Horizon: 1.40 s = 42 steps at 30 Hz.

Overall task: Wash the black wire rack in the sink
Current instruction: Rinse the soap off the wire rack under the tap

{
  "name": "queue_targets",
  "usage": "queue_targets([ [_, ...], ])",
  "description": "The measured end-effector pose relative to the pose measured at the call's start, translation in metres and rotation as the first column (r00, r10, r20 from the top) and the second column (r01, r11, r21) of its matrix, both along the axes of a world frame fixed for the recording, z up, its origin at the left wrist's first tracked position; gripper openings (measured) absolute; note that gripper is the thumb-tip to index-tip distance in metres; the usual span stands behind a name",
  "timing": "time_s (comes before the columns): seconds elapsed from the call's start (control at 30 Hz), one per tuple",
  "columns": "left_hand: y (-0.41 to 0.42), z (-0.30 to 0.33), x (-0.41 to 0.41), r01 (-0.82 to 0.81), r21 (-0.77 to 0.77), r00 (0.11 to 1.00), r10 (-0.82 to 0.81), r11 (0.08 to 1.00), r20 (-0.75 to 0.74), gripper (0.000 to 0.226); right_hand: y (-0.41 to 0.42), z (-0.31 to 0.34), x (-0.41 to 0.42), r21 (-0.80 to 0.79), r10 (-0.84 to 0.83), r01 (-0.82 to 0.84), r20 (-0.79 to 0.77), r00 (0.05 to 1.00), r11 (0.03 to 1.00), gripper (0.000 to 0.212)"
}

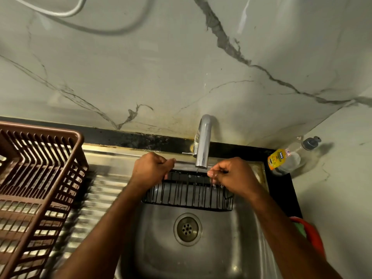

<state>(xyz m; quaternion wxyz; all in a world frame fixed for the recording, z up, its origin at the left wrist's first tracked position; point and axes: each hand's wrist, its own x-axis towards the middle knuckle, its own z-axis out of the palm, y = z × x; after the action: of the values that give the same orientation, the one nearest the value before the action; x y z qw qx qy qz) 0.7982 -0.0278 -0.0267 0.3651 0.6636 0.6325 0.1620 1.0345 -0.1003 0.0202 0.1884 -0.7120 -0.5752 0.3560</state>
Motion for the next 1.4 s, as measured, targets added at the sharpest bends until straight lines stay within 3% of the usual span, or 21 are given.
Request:
queue_targets([
  [0.13,0.004,-0.002,-0.007,-0.002,0.032,1.0,0.001,0.999,0.02,0.054,-0.001,0.001,0.003,0.009,0.006,-0.006,-0.037,0.999,1.0,0.005],
  [0.27,-0.002,0.001,0.001,0.168,0.143,0.963,-0.132,0.975,-0.234,0.062,0.006,0.003,-0.009,0.055,-0.018,0.019,-0.013,1.0,0.998,0.017],
  [0.33,-0.012,0.004,0.015,0.225,0.165,0.945,-0.174,0.96,-0.277,0.072,0.009,0.007,-0.02,0.05,0.011,-0.013,0.033,0.999,0.999,0.014],
  [0.47,-0.033,0.003,0.042,0.136,0.157,0.991,-0.135,0.978,-0.015,0.061,0.012,0.01,-0.038,0.026,0.021,-0.024,0.078,0.997,0.999,0.014],
  [0.6,-0.029,-0.011,0.032,-0.011,0.105,0.988,-0.006,0.994,0.156,0.057,0.007,0.01,-0.03,0.022,-0.018,0.022,-0.176,0.984,1.0,0.012],
  [0.7,-0.026,-0.016,0.021,-0.07,0.053,0.972,0.056,0.996,0.229,0.058,0.002,0.01,-0.023,0.022,-0.042,0.056,-0.398,0.916,0.998,0.011],
  [0.87,-0.025,-0.022,0.01,-0.089,-0.046,0.932,0.099,0.995,0.35,0.057,-0.002,0.008,-0.019,0.093,0.022,0.028,-0.503,0.864,0.995,0.01],
  [1.07,-0.028,-0.02,0.01,-0.124,-0.103,0.825,0.16,0.987,0.542,0.054,0.0,0.01,-0.005,0.119,0.04,0.016,-0.454,0.89,0.993,0.017],
  [1.2,-0.032,-0.008,0.022,0.004,-0.038,0.802,0.02,0.999,0.598,0.065,0.0,0.006,-0.016,0.094,0.06,-0.03,-0.332,0.941,0.995,0.012],
  [1.27,-0.035,0.003,0.036,0.068,-0.006,0.766,-0.048,0.998,0.641,0.061,0.0,0.001,-0.03,0.088,0.072,-0.051,-0.259,0.963,0.995,0.005],
  [1.4,-0.033,0.003,0.039,0.015,0.075,0.732,-0.062,0.997,0.678,0.057,0.0,0.002,-0.03,0.122,0.069,-0.046,-0.193,0.979,0.991,0.003],
])
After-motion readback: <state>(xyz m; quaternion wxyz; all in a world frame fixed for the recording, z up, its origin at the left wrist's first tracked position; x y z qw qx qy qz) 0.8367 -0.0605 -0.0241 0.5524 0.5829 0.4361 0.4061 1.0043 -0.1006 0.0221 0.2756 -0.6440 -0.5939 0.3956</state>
